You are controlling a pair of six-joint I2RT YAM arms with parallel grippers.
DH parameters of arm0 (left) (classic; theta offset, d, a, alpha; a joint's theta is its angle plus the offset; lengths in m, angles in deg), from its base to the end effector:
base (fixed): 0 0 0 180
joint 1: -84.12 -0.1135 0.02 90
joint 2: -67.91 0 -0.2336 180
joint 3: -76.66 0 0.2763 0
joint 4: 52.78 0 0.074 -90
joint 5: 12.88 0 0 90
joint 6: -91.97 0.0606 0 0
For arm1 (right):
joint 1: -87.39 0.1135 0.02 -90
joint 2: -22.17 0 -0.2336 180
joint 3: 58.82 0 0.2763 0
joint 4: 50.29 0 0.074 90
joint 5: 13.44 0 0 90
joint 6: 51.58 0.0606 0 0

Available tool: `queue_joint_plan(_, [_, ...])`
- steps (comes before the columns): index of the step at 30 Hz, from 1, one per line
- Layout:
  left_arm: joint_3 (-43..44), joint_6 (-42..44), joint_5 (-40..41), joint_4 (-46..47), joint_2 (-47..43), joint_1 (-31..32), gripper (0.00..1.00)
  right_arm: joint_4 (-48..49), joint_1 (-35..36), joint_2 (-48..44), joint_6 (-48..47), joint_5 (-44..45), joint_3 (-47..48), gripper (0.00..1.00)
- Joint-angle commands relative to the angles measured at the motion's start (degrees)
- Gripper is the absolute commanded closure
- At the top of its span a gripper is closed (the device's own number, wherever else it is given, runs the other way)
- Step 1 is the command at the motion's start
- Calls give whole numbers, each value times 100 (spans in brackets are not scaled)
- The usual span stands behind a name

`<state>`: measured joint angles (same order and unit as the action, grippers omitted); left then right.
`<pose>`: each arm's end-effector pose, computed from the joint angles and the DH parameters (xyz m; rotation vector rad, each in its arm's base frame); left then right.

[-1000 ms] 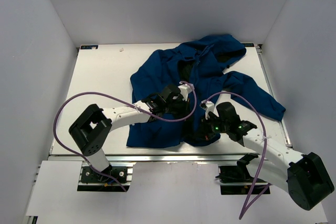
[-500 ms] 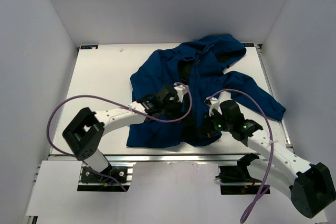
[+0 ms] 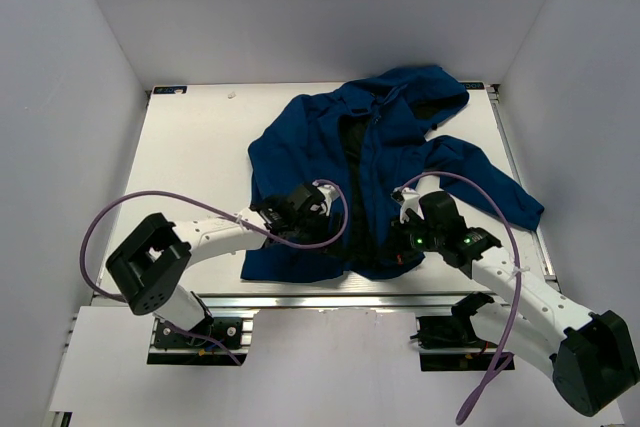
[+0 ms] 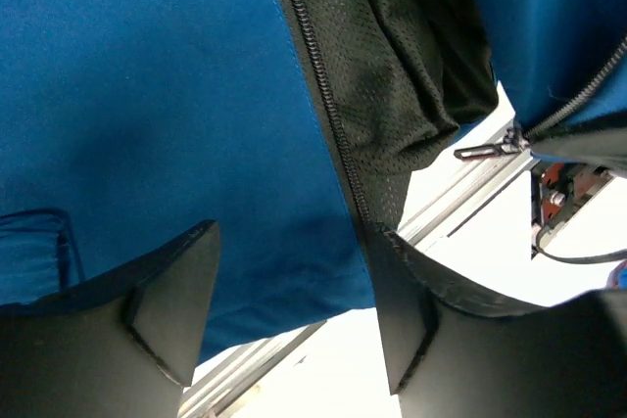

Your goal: Zip up the jacket

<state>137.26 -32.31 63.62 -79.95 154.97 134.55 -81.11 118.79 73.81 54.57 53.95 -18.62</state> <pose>0.2020 -0.2666 0.1166 0.4841 2.6632 -0.8352 0.1944 0.1460 0.1545 -0.5270 2.3420 0.8641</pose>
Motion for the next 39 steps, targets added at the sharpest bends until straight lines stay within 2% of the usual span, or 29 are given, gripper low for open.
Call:
queue_joint_plan(1, [72,-114,48,93,134,2,30,62,-29,13,47,-147,55,100])
queue_joint_plan(7, [99,-149,251,-48,319,19,30,88,-29,22,30,-147,-15,100])
queue_joint_plan(11, [301,-35,523,-276,512,229,25,132,-37,83,3,-182,-41,100])
queue_joint_plan(19, [459,-61,278,-251,654,362,12,141,-37,154,-6,-68,-147,100])
queue_joint_plan(21, [442,-114,303,-198,627,371,11,123,-37,145,-6,-42,-173,100])
queue_joint_plan(26, [758,-149,901,-742,987,493,20,106,-37,136,-6,46,-191,100])
queue_joint_plan(33, [1057,-114,1199,-944,1321,819,15,106,-37,119,-15,99,-235,100])
queue_joint_plan(39, [1663,-316,2175,-1743,1927,1003,14,71,-37,57,-6,204,-235,100])
